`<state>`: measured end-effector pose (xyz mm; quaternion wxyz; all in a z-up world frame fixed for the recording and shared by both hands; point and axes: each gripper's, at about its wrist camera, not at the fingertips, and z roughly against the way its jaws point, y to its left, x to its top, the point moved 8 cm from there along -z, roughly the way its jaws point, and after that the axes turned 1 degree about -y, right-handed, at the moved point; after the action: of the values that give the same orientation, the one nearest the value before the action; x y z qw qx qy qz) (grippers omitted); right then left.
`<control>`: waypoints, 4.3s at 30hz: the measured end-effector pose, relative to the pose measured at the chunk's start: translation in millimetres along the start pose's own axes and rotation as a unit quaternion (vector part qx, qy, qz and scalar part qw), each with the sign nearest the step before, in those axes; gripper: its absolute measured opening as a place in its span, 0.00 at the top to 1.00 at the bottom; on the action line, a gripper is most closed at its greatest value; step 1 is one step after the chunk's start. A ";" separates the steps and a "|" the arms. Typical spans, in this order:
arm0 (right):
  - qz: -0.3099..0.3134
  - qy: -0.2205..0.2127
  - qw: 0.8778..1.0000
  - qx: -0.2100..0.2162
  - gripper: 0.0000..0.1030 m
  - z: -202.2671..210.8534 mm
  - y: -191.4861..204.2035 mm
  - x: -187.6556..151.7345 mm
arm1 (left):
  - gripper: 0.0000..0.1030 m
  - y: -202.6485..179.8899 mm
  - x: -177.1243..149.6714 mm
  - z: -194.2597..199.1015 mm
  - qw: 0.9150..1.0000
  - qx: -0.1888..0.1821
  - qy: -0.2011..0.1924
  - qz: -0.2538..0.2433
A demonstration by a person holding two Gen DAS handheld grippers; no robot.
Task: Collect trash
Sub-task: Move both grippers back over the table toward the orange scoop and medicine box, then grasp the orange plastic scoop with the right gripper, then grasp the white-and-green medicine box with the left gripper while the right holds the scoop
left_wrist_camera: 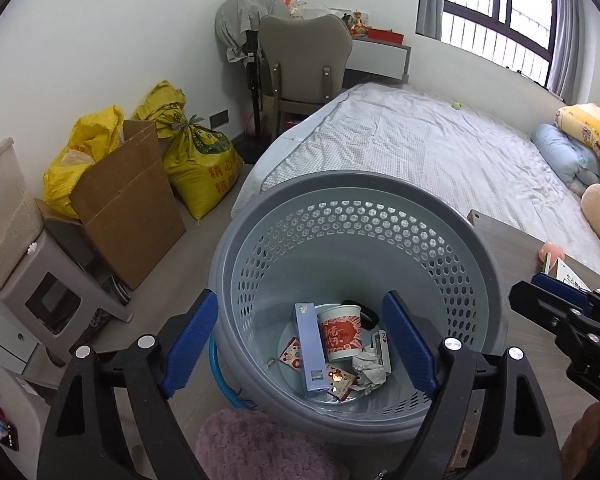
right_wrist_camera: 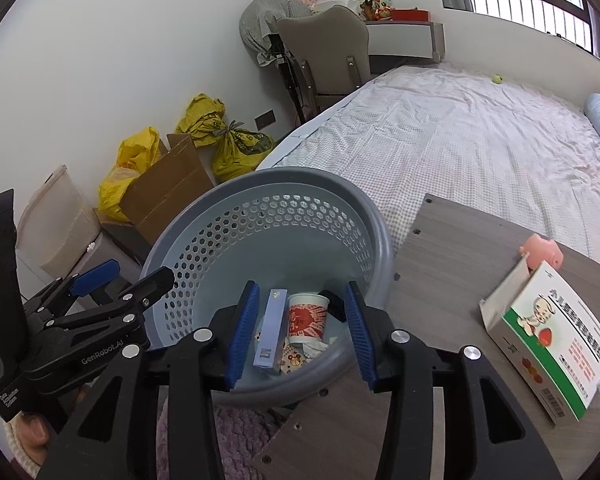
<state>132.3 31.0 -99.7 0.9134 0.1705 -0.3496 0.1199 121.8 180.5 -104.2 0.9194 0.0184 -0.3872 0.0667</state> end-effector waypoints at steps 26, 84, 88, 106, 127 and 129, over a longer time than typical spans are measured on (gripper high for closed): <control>-0.098 -0.061 0.988 -0.102 0.51 153.7 -131.4 -78.5 | 0.14 -94.5 -21.1 74.3 0.996 -0.066 -0.015 -0.053; -0.115 0.008 0.974 -0.198 0.73 111.9 -314.4 -106.2 | 0.11 -280.0 -40.2 32.3 0.981 -0.105 0.049 -0.154; -0.144 -0.011 0.972 -0.185 0.73 127.6 -318.4 -108.2 | 0.11 -292.8 -36.9 30.9 0.981 -0.110 0.048 -0.154; -0.190 -0.049 0.968 -0.156 0.73 174.9 -329.1 -125.1 | 0.11 -385.2 -21.2 -13.0 0.972 -0.075 0.036 -0.220; -0.191 -0.070 0.969 -0.143 0.73 190.0 -324.6 -121.2 | 0.11 -298.4 -63.5 10.7 0.970 -0.058 0.076 -0.225; -0.190 -0.071 0.969 -0.141 0.73 189.3 -322.5 -120.6 | 0.11 -287.2 -61.3 16.0 0.972 -0.064 0.076 -0.215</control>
<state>40.6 -350.3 -123.1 0.9071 0.1110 -0.3882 -0.1189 107.4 -111.9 -131.7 0.9383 0.0367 -0.3065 -0.1561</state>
